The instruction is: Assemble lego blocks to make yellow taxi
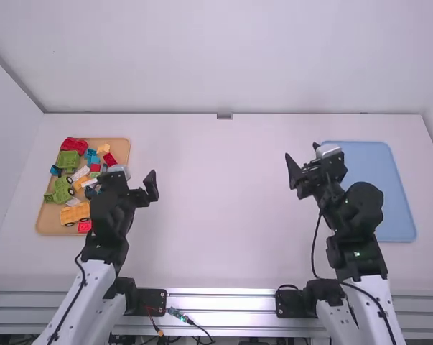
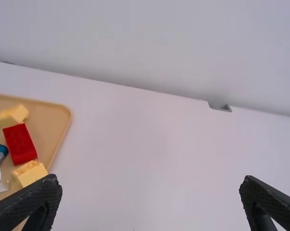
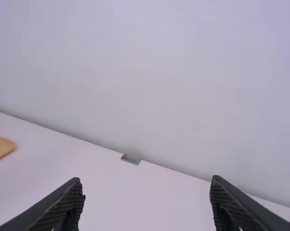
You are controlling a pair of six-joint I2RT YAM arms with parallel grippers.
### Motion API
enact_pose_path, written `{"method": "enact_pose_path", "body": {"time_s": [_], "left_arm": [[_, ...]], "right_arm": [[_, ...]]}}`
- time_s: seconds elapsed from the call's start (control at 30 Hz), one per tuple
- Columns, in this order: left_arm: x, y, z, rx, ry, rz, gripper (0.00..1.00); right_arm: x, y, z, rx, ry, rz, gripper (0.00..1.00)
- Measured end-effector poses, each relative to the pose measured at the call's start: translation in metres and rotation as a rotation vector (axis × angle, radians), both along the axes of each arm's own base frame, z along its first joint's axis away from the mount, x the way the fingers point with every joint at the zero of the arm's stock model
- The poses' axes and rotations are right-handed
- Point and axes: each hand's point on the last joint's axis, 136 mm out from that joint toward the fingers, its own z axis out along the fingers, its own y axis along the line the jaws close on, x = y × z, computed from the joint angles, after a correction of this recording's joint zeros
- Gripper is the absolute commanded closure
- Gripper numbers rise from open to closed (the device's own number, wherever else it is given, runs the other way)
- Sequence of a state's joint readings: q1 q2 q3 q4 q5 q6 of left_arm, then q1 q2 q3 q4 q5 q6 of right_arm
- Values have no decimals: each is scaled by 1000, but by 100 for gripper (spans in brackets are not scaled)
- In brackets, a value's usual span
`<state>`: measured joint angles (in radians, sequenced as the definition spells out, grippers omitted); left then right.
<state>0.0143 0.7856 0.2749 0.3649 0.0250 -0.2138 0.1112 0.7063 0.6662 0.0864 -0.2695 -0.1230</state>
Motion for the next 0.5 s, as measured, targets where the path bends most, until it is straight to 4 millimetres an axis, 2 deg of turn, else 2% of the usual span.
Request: {"method": "enact_pose_path", "body": {"time_s": [0.13, 0.2, 0.37, 0.5], "left_arm": [[1, 0, -5, 0, 16, -1, 1], [1, 0, -6, 0, 23, -1, 1], [-9, -1, -27, -5, 173, -7, 1], [-11, -1, -13, -5, 252, -7, 1]], "right_arm": [[14, 1, 13, -5, 0, -3, 17], [20, 2, 10, -8, 15, -3, 13], [44, 0, -31, -18, 152, -31, 5], [55, -4, -54, -10, 230, -67, 1]]}}
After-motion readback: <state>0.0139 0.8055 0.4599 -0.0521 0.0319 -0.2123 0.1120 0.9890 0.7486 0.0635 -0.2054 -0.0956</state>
